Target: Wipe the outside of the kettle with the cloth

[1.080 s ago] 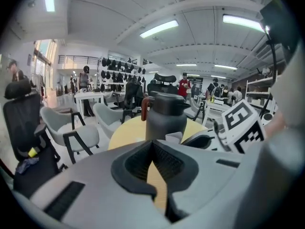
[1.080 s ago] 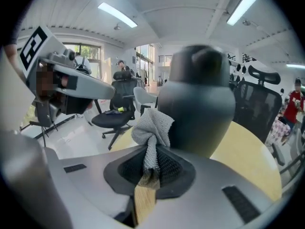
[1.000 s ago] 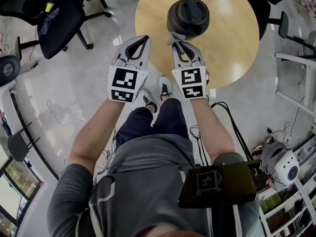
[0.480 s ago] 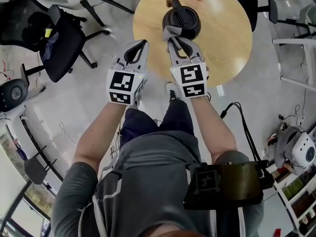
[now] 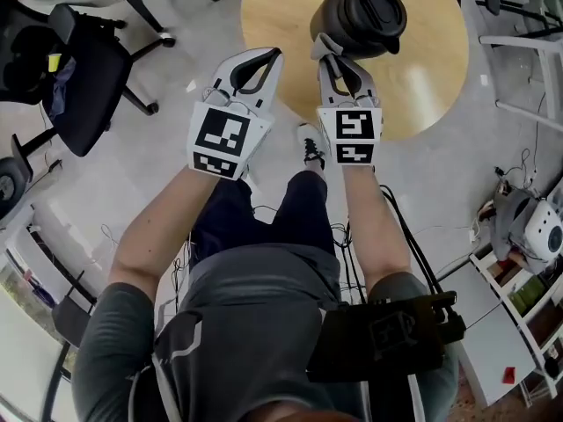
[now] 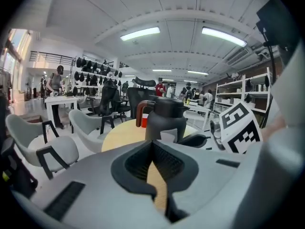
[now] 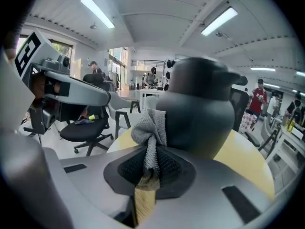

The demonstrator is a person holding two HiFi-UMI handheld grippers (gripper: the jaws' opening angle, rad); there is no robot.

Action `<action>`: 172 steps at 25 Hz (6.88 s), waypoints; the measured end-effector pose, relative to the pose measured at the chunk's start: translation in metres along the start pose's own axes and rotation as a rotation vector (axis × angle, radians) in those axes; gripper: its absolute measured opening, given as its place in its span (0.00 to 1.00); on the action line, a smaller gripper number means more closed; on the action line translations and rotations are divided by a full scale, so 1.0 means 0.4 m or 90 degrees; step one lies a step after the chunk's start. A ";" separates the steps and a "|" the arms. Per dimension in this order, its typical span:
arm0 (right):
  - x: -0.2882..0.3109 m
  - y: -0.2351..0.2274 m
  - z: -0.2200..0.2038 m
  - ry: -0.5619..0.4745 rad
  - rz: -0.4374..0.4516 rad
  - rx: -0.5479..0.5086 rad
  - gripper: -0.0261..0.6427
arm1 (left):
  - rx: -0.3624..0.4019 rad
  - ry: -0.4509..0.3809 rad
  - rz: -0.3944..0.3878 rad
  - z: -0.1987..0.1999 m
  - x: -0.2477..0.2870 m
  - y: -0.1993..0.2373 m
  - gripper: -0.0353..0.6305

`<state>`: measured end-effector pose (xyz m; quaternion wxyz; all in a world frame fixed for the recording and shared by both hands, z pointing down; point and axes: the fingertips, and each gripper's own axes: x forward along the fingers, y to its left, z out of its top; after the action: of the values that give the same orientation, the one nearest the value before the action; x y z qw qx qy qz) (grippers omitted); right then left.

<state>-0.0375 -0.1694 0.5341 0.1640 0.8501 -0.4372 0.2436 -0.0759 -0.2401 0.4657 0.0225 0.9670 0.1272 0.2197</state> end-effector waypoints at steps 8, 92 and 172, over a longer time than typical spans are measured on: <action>0.087 0.004 -0.128 0.055 -0.046 0.036 0.12 | -0.008 0.010 -0.036 -0.078 0.044 0.022 0.07; 0.042 0.002 0.180 -0.053 -0.481 0.192 0.12 | 0.131 0.070 -0.327 0.064 0.093 0.195 0.07; 0.024 -0.070 0.360 -0.074 -0.679 0.284 0.12 | 0.180 -0.023 -0.412 0.243 0.219 0.320 0.07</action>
<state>0.0292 -0.2309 0.4185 0.0569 0.9788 0.1051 0.1665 0.0727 -0.3402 0.4273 -0.0409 0.8738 0.4559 0.1641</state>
